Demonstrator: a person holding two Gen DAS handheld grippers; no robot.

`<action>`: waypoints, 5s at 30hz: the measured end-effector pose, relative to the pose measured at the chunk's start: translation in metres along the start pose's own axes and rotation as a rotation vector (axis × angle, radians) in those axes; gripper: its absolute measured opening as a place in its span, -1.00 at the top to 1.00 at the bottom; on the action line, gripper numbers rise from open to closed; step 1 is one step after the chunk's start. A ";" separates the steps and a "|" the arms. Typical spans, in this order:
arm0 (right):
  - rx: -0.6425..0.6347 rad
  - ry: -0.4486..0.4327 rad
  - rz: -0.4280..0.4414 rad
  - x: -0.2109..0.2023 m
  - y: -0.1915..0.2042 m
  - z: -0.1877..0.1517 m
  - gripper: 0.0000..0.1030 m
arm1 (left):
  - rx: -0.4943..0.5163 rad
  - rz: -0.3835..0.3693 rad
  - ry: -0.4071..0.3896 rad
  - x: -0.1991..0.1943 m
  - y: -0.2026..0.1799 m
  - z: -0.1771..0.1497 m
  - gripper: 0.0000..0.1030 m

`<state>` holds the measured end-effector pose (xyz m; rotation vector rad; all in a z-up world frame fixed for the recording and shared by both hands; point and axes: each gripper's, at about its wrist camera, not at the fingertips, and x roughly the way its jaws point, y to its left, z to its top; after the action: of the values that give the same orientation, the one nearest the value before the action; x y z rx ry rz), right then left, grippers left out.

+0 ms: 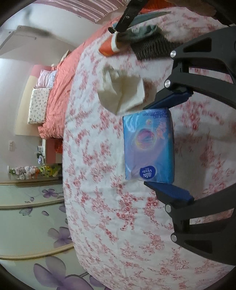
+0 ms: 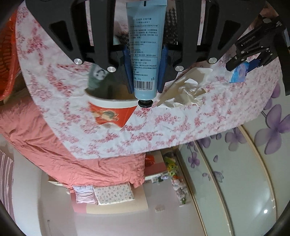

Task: Collect trash
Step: 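Lift the tissue pack and lotion tube and carry them over the basket, then open both tools over the basket to drop the pack and tube, then move both open tools back over the items on the bed, then grasp the grey-green sock with the right tool while the left tool grasps the black mesh pad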

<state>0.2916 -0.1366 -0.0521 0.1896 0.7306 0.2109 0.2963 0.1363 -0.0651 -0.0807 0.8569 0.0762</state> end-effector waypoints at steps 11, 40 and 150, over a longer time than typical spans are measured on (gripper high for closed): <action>0.074 -0.170 -0.063 -0.086 -0.048 -0.008 0.48 | 0.073 -0.133 -0.113 -0.068 -0.059 0.004 -0.38; 0.351 -0.363 -0.350 -0.197 -0.226 -0.055 0.48 | 0.466 -0.642 -0.119 -0.128 -0.349 -0.048 -0.39; 0.152 0.048 -0.259 -0.018 -0.113 -0.044 0.90 | 0.243 -0.086 -0.010 0.007 -0.139 -0.027 -0.72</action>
<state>0.2630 -0.2456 -0.1005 0.2327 0.8116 -0.0874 0.2945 -0.0048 -0.0821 0.1105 0.8462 -0.1083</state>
